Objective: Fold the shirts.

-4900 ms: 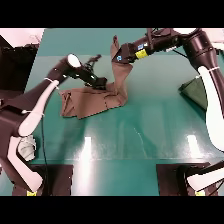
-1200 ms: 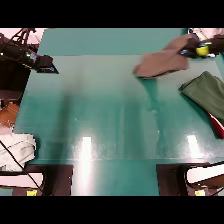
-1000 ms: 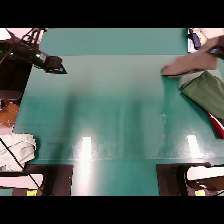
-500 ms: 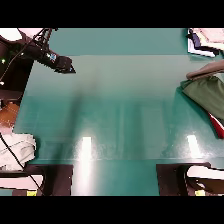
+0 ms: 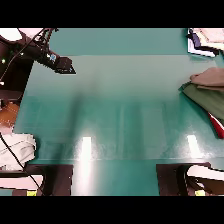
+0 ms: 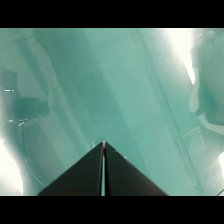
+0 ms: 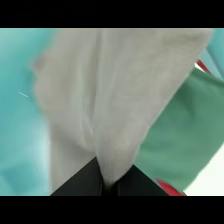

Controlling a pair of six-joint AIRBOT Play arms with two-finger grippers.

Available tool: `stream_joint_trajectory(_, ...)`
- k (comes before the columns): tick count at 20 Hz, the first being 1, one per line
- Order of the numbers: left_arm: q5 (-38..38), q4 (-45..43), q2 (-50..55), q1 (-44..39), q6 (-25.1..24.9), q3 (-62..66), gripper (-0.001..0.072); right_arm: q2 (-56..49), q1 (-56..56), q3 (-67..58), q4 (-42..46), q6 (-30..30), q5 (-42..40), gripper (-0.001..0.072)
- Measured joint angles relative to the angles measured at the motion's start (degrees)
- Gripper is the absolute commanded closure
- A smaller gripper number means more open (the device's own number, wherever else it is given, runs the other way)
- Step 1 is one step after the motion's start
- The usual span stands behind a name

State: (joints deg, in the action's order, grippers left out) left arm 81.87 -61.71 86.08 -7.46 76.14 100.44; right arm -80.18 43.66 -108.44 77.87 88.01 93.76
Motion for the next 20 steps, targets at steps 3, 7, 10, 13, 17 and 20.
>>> stream_joint_trajectory(3,0.74,0.00,0.00,0.00,-0.07,0.00,0.0680,0.09,0.11,-0.02,5.75,0.57,3.63,0.0223)
stream_joint_trajectory(7,1.42,0.00,0.00,0.00,-0.11,0.00,0.0680,0.09,0.07,-0.02,8.31,1.01,6.75,0.0283)
stream_joint_trajectory(10,1.55,0.02,0.00,0.00,-0.11,0.00,0.0680,0.09,-1.44,-0.02,2.91,1.53,8.41,0.0283)
stream_joint_trajectory(13,1.62,0.04,0.00,0.00,-0.09,0.00,0.0680,0.09,-6.62,-0.02,-9.01,1.88,9.68,0.0283)
stream_joint_trajectory(17,2.23,0.28,0.00,0.00,-0.04,0.00,0.0680,0.09,-20.39,-0.02,-21.68,1.99,9.90,0.0542)
stream_joint_trajectory(20,2.40,0.35,0.00,0.00,-0.02,0.00,0.0680,0.09,-32.76,-0.02,-24.33,1.46,7.93,0.0692)
